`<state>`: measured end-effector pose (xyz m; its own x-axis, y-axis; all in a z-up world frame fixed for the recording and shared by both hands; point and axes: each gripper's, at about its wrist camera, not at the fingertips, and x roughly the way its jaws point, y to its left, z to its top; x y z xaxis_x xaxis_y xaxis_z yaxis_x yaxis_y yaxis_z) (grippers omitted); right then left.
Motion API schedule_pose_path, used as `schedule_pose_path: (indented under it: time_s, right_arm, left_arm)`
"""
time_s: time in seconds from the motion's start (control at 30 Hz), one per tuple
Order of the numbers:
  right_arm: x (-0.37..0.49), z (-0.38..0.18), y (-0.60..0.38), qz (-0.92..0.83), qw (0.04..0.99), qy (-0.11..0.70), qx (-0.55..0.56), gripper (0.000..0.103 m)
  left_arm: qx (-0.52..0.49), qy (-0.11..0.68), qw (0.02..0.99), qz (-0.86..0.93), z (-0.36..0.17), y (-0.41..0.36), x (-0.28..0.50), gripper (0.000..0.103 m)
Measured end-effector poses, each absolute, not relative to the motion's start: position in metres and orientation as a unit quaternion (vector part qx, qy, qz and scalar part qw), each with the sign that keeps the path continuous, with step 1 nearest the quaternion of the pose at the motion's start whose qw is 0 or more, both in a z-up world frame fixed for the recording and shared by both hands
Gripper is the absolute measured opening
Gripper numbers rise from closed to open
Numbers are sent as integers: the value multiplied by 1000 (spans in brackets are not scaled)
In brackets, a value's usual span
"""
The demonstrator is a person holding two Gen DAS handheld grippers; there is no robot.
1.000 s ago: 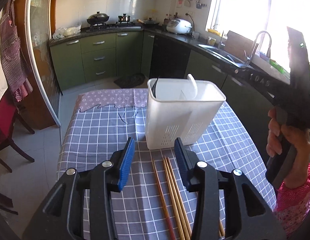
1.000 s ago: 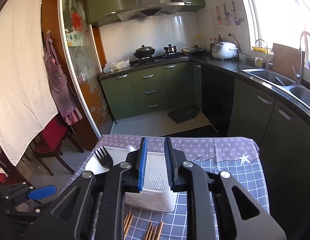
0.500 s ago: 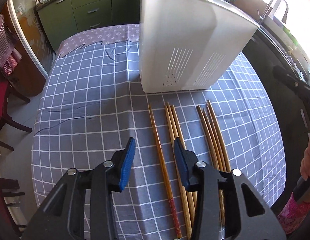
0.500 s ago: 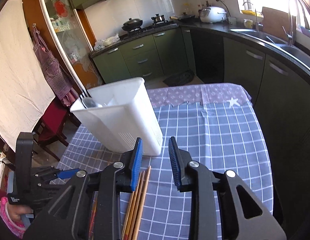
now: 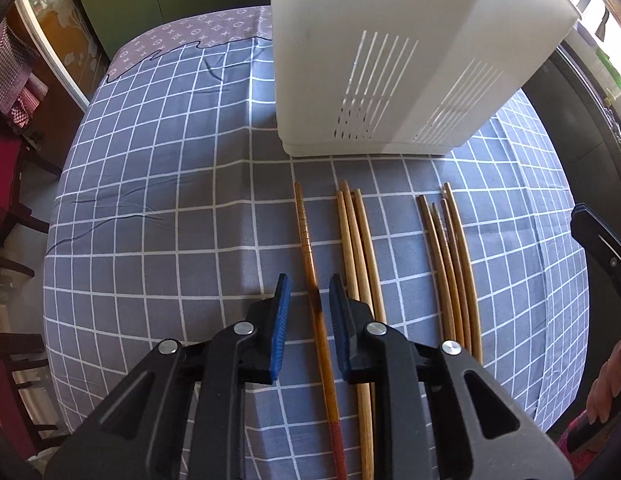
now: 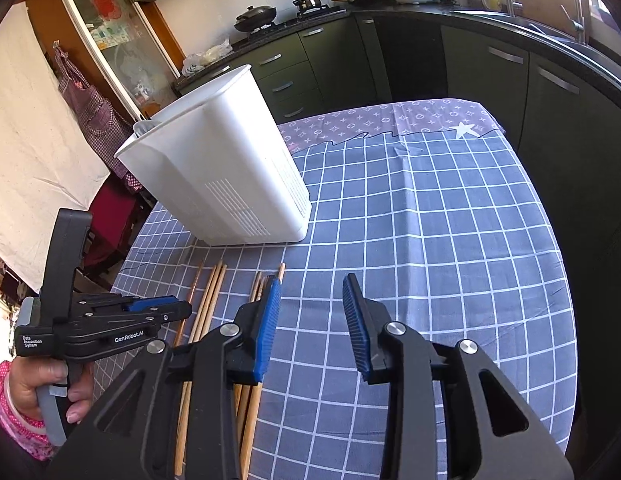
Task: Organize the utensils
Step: 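Lower the left gripper onto a single wooden chopstick and close on it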
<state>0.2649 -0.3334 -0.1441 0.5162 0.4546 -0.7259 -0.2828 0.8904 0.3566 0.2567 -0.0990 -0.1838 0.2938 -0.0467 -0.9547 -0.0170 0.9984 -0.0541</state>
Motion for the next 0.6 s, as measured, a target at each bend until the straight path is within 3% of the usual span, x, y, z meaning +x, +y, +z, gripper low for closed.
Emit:
schedule_pose_path:
  time_s: [0.6]
  right_arm:
    - [258,-150,-342,216,859,451,106,34]
  left_arm:
    - [-13,593,805,3,-192,-123,260,6]
